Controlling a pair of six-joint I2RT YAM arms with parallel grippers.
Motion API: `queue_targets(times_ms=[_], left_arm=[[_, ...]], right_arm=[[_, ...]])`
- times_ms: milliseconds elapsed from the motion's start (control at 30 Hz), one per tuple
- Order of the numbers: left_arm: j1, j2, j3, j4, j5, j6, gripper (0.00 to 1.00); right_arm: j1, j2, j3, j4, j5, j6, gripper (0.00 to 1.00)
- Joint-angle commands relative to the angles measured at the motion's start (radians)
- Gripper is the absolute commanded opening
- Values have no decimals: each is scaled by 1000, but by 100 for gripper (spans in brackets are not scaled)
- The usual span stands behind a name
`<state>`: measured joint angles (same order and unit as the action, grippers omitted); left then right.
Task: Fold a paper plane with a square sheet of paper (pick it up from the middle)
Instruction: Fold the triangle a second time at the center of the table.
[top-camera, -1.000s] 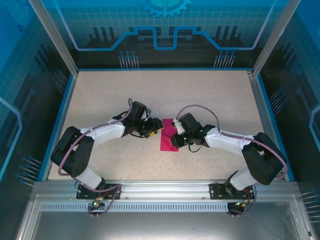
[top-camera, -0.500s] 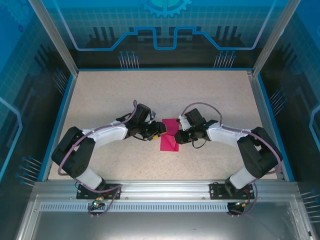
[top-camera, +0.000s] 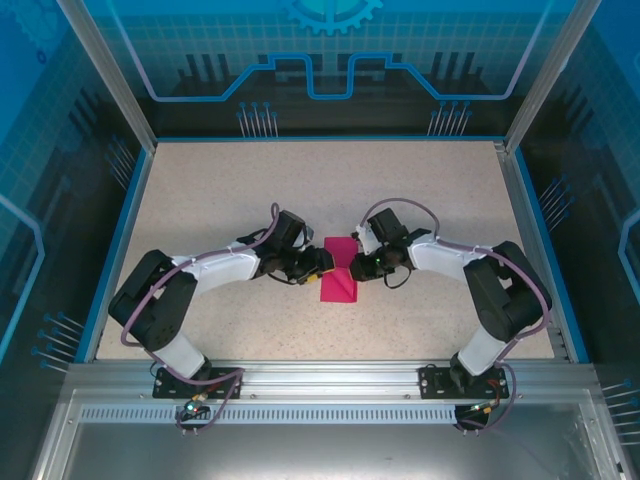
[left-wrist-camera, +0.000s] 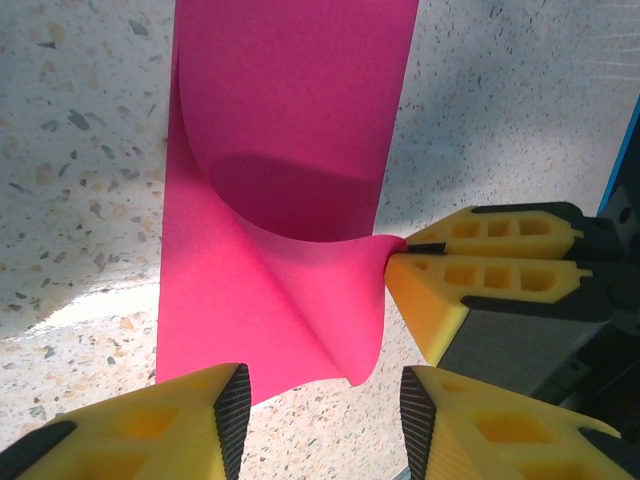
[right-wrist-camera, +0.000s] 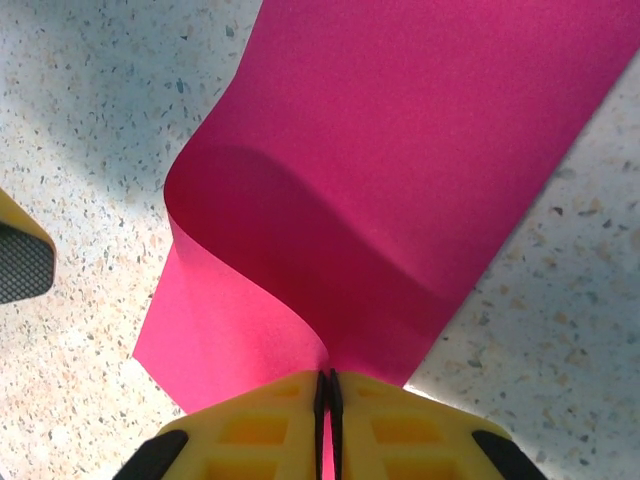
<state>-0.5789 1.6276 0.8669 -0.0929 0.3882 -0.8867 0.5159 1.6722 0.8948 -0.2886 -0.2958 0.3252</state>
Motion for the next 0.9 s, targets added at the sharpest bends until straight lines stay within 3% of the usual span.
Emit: queue_targets(times_ms=[0,867], left_arm=[[-9,20,14,-10,-8,24,46],[-25,64,57,-27,-9,23,41]], right_arm=[[-16,26,33,-38,-1,-26,13],[-19,59,71,-95,63,-29,13]])
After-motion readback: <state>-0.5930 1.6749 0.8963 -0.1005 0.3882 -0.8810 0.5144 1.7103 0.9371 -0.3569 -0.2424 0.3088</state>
